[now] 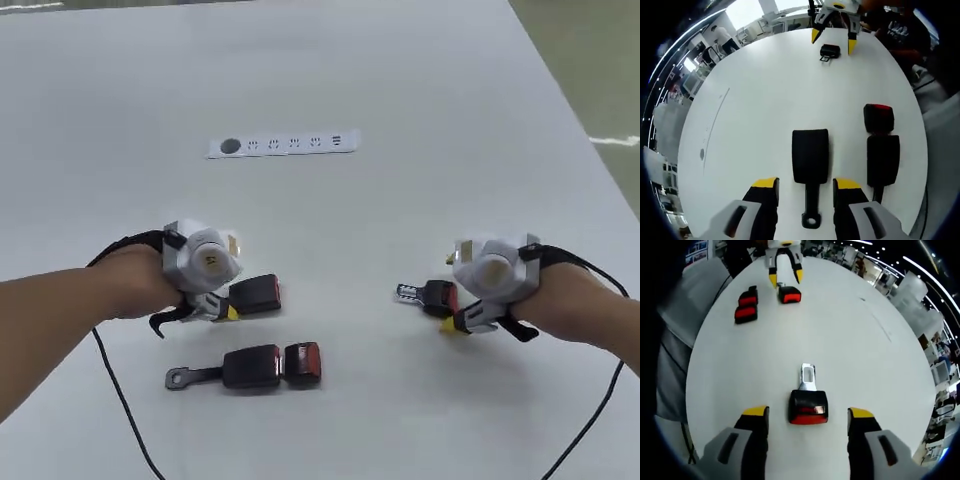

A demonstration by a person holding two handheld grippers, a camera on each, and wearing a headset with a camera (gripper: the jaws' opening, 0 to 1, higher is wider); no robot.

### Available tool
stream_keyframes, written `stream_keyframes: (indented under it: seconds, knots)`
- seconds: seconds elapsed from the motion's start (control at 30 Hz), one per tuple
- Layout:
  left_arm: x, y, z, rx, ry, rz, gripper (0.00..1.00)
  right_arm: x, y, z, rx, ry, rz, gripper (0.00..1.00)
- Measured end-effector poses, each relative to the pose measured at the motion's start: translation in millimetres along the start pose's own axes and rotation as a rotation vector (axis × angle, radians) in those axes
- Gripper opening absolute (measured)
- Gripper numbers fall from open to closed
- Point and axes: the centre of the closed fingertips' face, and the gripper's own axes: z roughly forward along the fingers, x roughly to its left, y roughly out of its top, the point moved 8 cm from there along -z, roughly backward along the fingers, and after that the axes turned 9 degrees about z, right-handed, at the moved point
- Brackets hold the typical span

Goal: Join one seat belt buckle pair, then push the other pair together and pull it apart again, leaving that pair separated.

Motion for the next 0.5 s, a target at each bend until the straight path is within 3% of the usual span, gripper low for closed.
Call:
stream_keyframes:
  seconds: [0.03, 0.13, 0.23, 0.27, 0.33, 0.47, 0.5]
  knots:
    - [-6.5, -3.3, -12.0, -0.010, 0.018, -0.011, 0.46, 6.4, 2.8, -9.5, -0.042, -0.010, 0.034, 0.65]
    - [-23.1, -15.4, -26.8, -0.041, 0.047, -0.067, 0.53, 20.8, 7.5, -26.6, -0.115, -0.022, 0.077, 0.69]
    - [-44.1, -28.8, -44.3, -0.061, 0.091, -0.137, 0.60, 38.9, 5.3, -39.3, -0.125, -0.009, 0.192, 0.77]
    - [-53.0, -29.4, -55.7, -0.100, 0.133, -0.195, 0.64, 45.8, 5.5, -45.0, -0.144, -0.001, 0.217, 0.79]
    - [-68.3, -32.8, -71.5, -0.158, 0.174, -0.289, 0.70, 55.2, 6.9, -55.7, -0.182, -0.014, 0.205, 0.81]
    - [-99.4, -46.7, -92.8, -0.151, 0.209, -0.353, 0.78, 73.4, 4.9, -70.5, -0.203, -0.030, 0.208, 0.83]
    - [-102.8, -52.5, -94.6, -0.155, 0.223, -0.374, 0.79, 75.9, 4.0, -72.8, -0.209, -0.036, 0.214, 0.83]
